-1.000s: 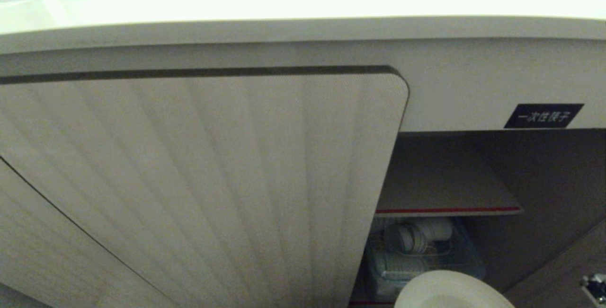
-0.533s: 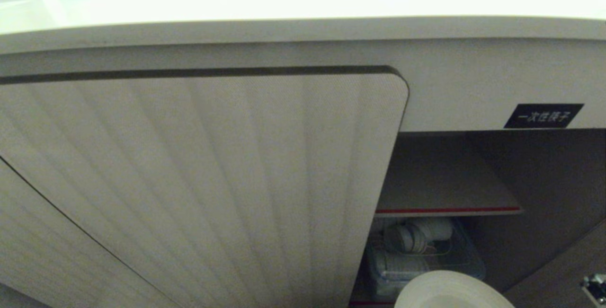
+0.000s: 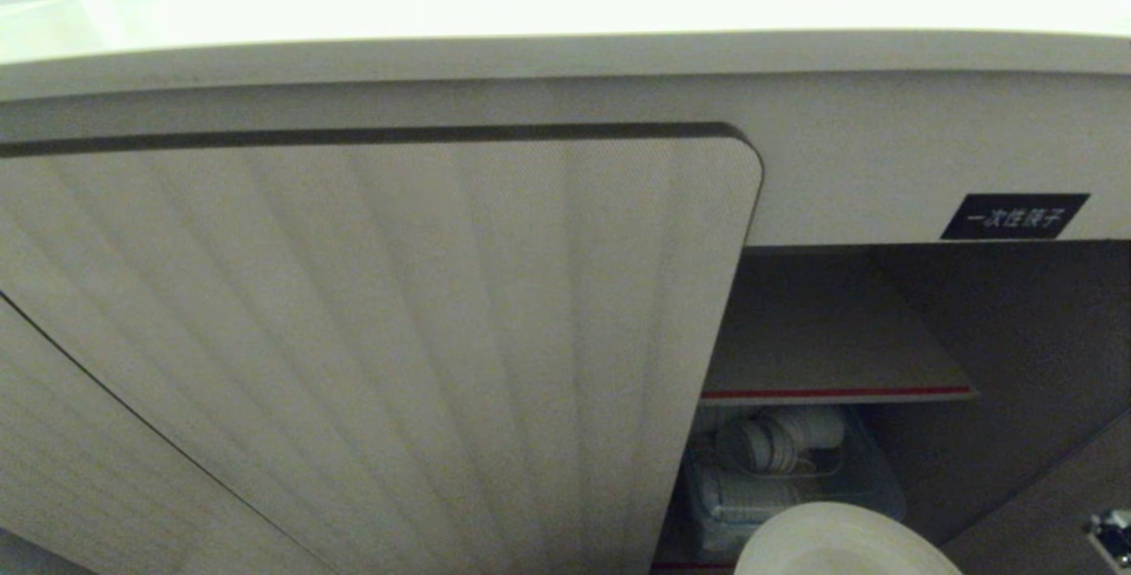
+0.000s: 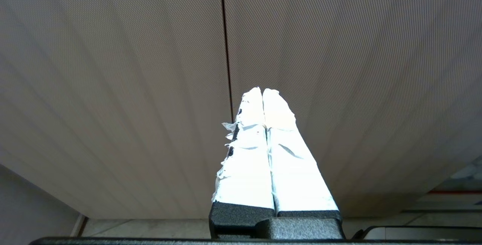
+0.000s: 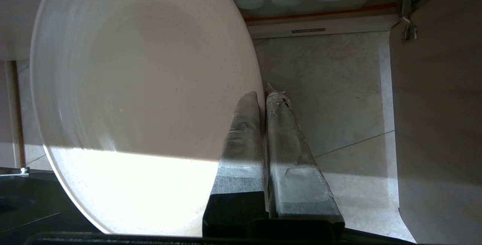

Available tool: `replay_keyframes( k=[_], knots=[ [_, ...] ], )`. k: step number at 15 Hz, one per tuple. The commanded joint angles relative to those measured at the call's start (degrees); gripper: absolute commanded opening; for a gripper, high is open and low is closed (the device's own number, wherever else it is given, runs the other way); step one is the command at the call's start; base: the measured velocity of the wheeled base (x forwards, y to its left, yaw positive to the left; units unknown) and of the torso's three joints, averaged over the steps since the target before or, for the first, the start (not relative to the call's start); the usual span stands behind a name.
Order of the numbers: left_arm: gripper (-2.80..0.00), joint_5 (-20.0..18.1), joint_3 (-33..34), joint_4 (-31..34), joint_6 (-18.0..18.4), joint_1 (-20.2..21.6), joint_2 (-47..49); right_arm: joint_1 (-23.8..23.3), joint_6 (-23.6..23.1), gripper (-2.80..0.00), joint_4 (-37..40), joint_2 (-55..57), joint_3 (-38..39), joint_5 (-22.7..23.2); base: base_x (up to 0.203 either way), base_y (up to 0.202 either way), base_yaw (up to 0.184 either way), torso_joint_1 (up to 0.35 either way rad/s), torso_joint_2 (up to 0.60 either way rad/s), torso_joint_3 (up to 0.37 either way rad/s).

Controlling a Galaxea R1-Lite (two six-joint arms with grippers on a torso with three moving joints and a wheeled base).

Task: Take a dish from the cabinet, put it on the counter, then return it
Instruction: Place it on the table

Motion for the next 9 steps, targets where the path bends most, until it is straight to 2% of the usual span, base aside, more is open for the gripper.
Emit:
replay_keyframes(
  k=[1,9],
  knots=[
    [-2.8,0.01,0.0,0.0,-0.02,0.0,-0.02,0.06,-0.57,-2.8,0.03,0.11,0.02,0.01,0.0,0.0,0.0,0.0,0.0,0.0],
    [-2.8,0.01,0.0,0.0,-0.02,0.0,-0.02,0.06,-1.53,-2.8,0.03,0.02,0.02,1.6,0.0,0.0,0.0,0.0,0.0,0.0]
  ],
)
